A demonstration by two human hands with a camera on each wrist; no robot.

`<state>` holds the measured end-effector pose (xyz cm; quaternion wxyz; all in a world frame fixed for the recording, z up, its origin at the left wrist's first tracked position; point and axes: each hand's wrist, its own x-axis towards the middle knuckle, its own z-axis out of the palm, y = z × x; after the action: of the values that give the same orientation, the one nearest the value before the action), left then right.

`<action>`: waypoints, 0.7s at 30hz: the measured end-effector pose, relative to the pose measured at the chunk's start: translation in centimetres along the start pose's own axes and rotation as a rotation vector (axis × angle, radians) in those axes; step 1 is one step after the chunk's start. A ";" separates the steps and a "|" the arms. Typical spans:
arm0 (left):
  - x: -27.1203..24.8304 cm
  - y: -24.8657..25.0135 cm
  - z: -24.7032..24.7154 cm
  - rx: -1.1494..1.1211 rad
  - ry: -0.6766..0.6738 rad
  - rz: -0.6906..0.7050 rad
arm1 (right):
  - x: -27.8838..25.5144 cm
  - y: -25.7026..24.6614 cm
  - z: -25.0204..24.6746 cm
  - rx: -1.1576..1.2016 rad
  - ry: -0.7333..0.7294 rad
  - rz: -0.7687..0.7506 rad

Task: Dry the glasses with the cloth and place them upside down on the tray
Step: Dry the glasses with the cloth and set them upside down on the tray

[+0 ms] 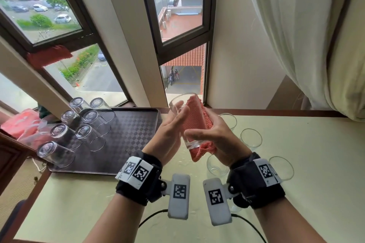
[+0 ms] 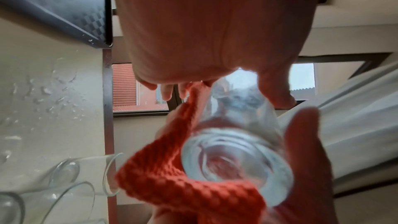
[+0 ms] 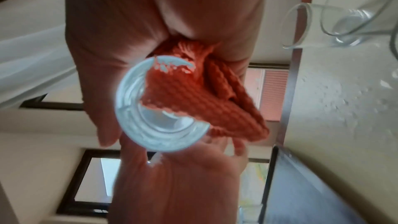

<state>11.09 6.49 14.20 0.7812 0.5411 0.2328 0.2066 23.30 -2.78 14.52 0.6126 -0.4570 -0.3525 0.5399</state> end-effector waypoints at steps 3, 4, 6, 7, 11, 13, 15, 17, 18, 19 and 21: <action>0.0 0.5 0.2 0.016 -0.026 0.012 | 0.2 -0.5 -0.2 -0.033 0.062 -0.020; 0.2 0.7 0.0 0.023 -0.012 0.017 | 0.3 -0.6 -0.2 -0.110 0.121 -0.039; 0.6 1.0 -0.2 -0.016 0.029 0.009 | 0.3 -0.6 -0.1 -0.279 0.202 -0.096; 0.7 1.2 0.0 -0.036 0.031 0.007 | 0.3 -0.5 0.0 -0.319 0.211 -0.117; 1.1 1.1 0.7 0.003 0.052 0.007 | 0.2 -0.4 0.2 -0.222 0.151 -0.080; 1.0 1.2 0.7 0.002 0.015 0.005 | 0.2 -0.4 -0.1 -0.082 0.076 -0.038; 0.6 1.3 0.6 -0.003 -0.054 0.011 | 0.3 -0.3 -0.3 0.005 0.045 -0.010; 0.4 1.4 0.4 0.018 -0.053 0.016 | 0.3 -0.6 -0.2 -0.018 0.085 -0.020; 0.4 1.5 0.3 0.033 -0.030 0.024 | 0.2 -0.8 0.0 -0.077 0.128 -0.043; 0.4 1.4 0.2 0.036 -0.004 0.029 | 0.1 -1.0 0.2 -0.160 0.175 -0.073; 0.5 1.4 0.2 0.016 0.022 0.033 | 0.1 -1.0 0.6 -0.303 0.219 -0.132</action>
<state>11.46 7.09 15.48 0.7707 0.5489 0.2339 0.2237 23.14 -2.57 15.62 0.6056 -0.5758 -0.3902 0.3866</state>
